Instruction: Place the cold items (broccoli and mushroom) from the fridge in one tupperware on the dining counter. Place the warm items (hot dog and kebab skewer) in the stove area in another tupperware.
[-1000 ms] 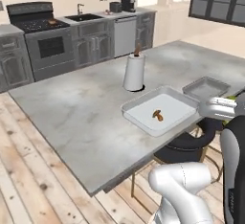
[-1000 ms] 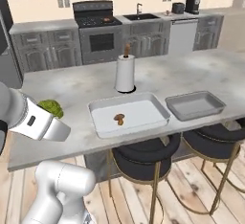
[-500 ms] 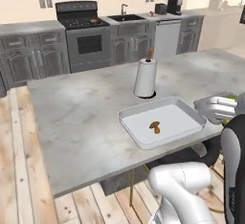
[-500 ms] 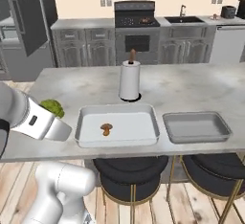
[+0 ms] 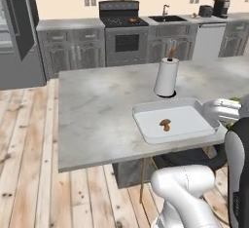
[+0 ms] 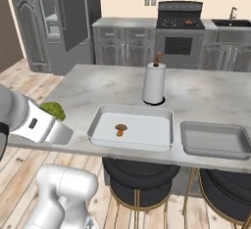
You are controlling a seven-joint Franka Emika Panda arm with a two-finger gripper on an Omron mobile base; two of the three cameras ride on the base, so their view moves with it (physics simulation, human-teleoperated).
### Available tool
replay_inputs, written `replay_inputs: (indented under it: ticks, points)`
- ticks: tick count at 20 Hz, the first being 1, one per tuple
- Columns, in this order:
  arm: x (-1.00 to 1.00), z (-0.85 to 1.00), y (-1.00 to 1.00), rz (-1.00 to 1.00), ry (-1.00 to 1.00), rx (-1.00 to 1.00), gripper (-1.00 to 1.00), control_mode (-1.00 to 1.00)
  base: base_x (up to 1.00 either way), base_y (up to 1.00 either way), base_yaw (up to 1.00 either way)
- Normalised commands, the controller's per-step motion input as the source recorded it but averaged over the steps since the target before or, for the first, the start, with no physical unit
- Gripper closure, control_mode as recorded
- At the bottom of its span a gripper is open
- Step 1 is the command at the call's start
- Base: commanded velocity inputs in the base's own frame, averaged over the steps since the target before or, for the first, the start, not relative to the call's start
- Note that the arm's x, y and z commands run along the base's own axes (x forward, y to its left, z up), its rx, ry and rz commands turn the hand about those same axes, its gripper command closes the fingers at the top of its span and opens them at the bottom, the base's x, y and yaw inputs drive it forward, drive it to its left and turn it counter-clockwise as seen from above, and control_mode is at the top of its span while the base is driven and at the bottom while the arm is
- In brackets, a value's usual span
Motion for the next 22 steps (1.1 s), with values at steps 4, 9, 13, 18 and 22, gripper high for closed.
replay_inputs:
  ticks: [4, 9, 13, 18, 22]
  points:
    - [0.0, 0.0, 0.0, 0.0, 0.0, 0.0, 1.0, 1.0, 0.97, -0.12, 0.15]
    - [0.8, 0.0, -0.19, -0.12, 0.47, 0.08, 1.0, -1.0, 0.19, -0.01, -0.01]
    - [1.0, 0.0, -0.55, -0.05, 0.69, 0.21, 1.0, -1.0, 0.0, 0.0, 0.0]
    - [0.9, -0.35, -0.52, 0.0, 0.67, 0.17, 1.0, -1.0, 0.0, 0.0, 0.0]
    - [0.39, -0.65, -0.18, -0.02, 0.24, 0.06, 1.0, -1.0, 0.0, 0.0, 0.0]
